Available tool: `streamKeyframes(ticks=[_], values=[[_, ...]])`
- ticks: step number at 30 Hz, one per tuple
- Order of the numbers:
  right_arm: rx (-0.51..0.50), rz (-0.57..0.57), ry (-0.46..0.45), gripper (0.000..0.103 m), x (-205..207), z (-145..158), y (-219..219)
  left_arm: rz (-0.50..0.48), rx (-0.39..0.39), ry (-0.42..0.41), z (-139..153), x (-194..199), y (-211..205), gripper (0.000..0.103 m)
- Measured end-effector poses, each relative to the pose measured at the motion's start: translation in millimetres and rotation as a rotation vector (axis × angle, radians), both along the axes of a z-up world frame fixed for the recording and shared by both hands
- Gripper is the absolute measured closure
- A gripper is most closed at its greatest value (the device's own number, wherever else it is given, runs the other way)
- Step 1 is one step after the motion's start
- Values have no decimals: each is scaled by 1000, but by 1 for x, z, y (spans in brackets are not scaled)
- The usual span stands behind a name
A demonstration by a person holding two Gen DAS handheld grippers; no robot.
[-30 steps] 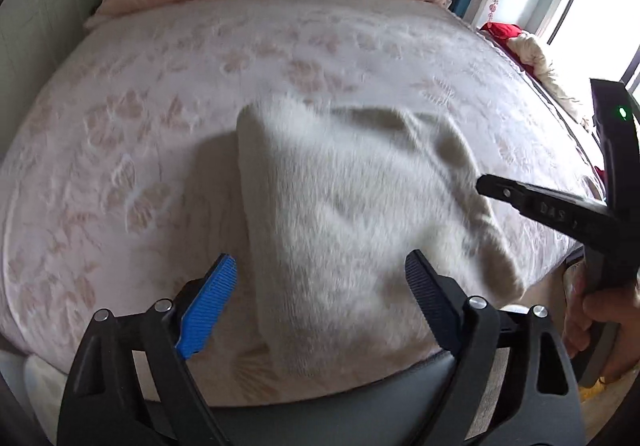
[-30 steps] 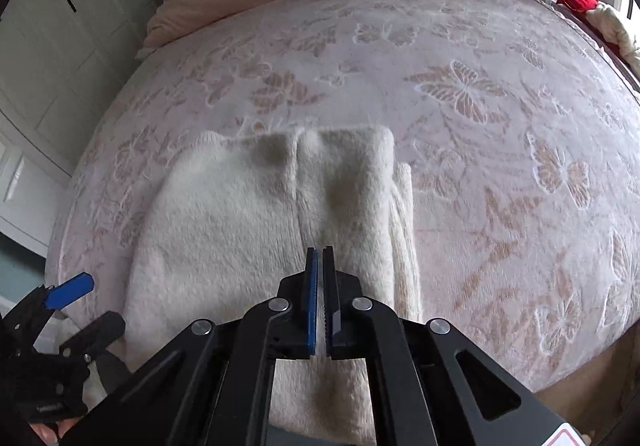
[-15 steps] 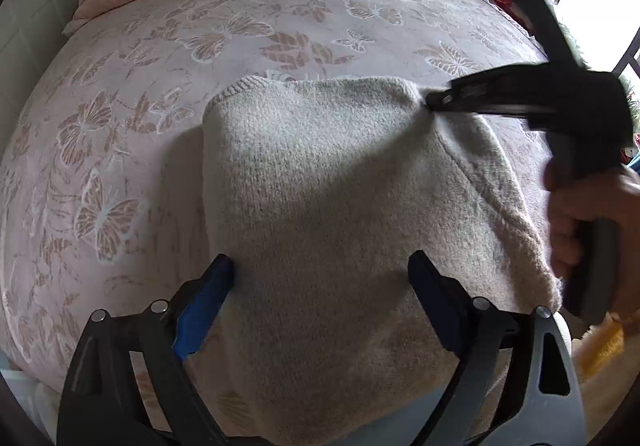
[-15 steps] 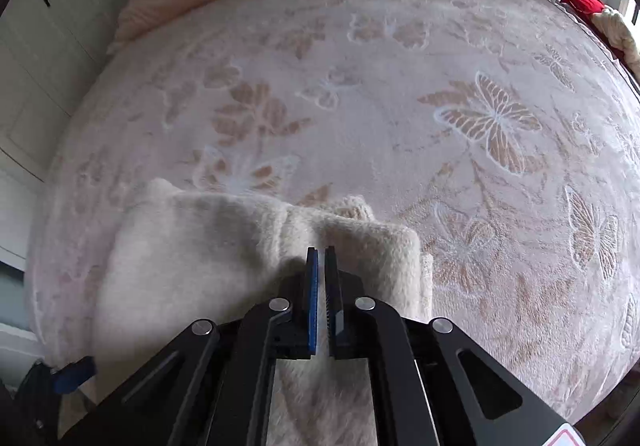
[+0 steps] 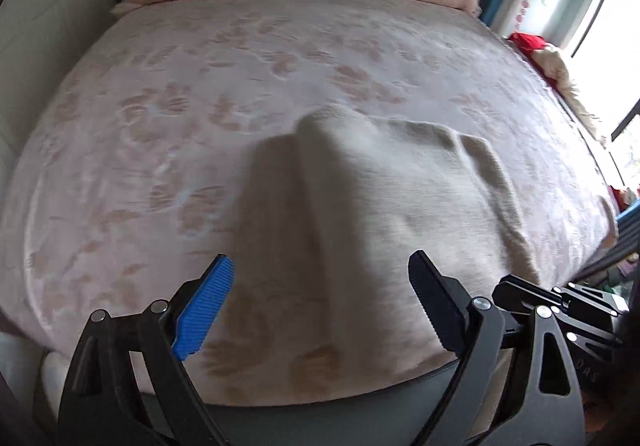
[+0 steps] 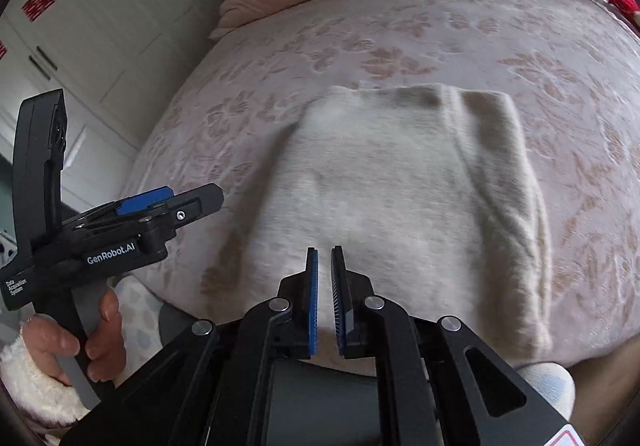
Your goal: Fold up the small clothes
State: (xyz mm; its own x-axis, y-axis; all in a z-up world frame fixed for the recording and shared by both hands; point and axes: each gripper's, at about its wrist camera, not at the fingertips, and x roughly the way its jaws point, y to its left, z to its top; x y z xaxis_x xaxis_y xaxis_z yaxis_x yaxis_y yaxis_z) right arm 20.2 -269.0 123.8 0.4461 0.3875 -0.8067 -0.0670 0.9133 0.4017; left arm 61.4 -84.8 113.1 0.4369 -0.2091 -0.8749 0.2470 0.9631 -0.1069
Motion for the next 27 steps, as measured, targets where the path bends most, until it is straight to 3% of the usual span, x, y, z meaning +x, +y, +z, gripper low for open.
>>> streamKeyframes(ticks=[3, 4, 5, 8, 10, 12, 14, 15, 16, 17, 19, 21, 23, 25, 27], values=[[-23, 88, 75, 93, 16, -42, 48, 41, 41, -32, 8, -6, 23, 16], [-59, 127, 124, 96, 20, -69, 64, 52, 42, -34, 9, -9, 27, 15], [-22, 140, 128, 102, 19, -84, 70, 61, 36, -29, 9, -11, 31, 15], [28, 65, 127, 100, 16, -59, 62, 63, 24, -27, 11, -18, 37, 15], [-58, 53, 60, 94, 9, -38, 61, 55, 29, -41, 12, -23, 37, 14], [-148, 86, 99, 96, 8, -53, 62, 39, 18, -36, 9, -23, 30, 13], [-84, 59, 136, 100, 6, -58, 46, 13, -3, -14, 6, -23, 18, 13], [-51, 22, 120, 96, 2, -48, 34, -3, -10, -13, 5, -22, 14, 13], [-70, -27, 76, 81, -5, -34, 21, -20, -11, -12, 4, -22, 9, 11], [-114, -80, 23, 52, -13, -19, 7, -41, -16, -7, 3, -22, 2, 9], [-179, -169, -52, 21, -24, 0, -22, -60, -32, 6, -4, -19, -5, 7], [-255, -237, -58, 16, -23, -2, -50, -64, -67, 53, -21, -10, -14, 6], [-298, -263, 36, 16, -10, -30, -73, -51, -101, 118, -41, 0, -22, 6], [-279, -271, 101, 16, 0, -58, -86, -31, -151, 196, -65, 12, -31, 6], [-198, -273, 130, 17, 4, -79, -97, -11, -181, 235, -81, 20, -35, 6]])
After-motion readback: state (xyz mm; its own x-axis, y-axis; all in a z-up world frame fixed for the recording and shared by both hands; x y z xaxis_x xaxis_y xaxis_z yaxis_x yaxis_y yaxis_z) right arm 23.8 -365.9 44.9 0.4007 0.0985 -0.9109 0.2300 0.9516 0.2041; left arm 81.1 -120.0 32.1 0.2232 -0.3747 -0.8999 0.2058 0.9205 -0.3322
